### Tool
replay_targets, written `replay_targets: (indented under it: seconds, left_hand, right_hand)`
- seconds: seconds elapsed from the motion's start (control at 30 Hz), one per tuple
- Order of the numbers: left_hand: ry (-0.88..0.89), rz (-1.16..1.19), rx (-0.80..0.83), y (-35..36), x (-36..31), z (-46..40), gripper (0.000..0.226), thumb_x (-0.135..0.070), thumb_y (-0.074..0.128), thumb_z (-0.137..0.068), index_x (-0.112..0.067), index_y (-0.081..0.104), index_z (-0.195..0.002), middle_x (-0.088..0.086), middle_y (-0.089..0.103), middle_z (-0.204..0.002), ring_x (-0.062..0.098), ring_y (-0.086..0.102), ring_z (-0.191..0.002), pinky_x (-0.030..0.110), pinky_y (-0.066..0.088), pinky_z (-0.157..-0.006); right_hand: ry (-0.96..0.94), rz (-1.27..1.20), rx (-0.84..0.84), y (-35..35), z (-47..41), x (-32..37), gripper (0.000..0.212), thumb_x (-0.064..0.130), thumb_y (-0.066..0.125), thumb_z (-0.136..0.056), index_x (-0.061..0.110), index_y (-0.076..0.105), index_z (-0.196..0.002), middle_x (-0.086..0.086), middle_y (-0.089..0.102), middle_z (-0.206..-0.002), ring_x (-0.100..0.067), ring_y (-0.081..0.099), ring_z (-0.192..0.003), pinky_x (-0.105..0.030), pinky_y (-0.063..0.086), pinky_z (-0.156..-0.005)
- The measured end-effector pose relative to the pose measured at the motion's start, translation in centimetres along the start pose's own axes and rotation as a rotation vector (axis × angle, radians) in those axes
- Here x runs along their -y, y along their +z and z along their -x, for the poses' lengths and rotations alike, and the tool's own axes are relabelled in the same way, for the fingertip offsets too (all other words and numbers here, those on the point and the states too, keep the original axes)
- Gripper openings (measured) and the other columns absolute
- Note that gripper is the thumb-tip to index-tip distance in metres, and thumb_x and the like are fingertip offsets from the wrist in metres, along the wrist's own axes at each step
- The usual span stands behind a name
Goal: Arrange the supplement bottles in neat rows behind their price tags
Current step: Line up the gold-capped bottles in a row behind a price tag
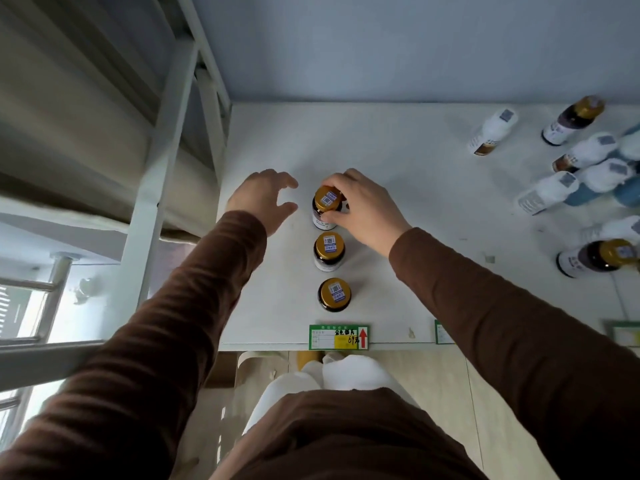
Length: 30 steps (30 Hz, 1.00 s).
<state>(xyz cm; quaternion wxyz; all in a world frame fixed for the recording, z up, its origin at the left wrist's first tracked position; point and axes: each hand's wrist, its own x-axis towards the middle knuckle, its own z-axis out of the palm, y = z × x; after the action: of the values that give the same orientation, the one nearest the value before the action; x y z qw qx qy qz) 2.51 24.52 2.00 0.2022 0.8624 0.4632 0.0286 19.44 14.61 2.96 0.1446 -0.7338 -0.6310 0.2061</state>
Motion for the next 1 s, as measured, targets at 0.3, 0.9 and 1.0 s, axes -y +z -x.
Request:
replay_targets:
  seconds: [0.3,0.9,1.0]
  left_hand:
    - [0.184,-0.042,-0.078,-2.9,-6.2,-1.1,0.038,-0.03,0.067,-0.087,-0.023,0.058,-0.123,0.006,0.058,-0.127,0.028,0.053,-0.115,0.04,0.043,-0.095]
    - [0.362,0.129,0.05,9.4,-31.3,0.6,0.043,-0.031,0.072,-0.081,-0.021,0.06,-0.121,0.003,0.061,-0.118,0.023,0.058,-0.109,0.033,0.044,-0.093]
    - [0.31,0.125,0.084,13.2,-35.3,1.6,0.046,-0.032,0.072,-0.081,-0.022,0.058,-0.124,0.002,0.06,-0.121,0.022,0.056,-0.11,0.03,0.041,-0.093]
  right_hand:
    - [0.111,-0.077,-0.166,-4.8,4.0,-2.5,0.048,0.038,0.066,-0.091,0.018,0.055,-0.134,-0.005,0.055,-0.127,-0.023,0.053,-0.116,-0.035,0.044,-0.098]
    - [0.219,0.007,-0.335,-14.8,19.9,-22.4,0.028,0.029,0.061,-0.095,0.021,0.062,-0.122,-0.002,0.062,-0.116,-0.02,0.056,-0.107,-0.033,0.046,-0.092]
    - [0.173,0.028,-0.292,-16.0,22.5,-26.5,0.027,0.022,0.059,-0.096,0.019,0.063,-0.122,-0.003,0.06,-0.118,-0.023,0.056,-0.105,-0.037,0.046,-0.091]
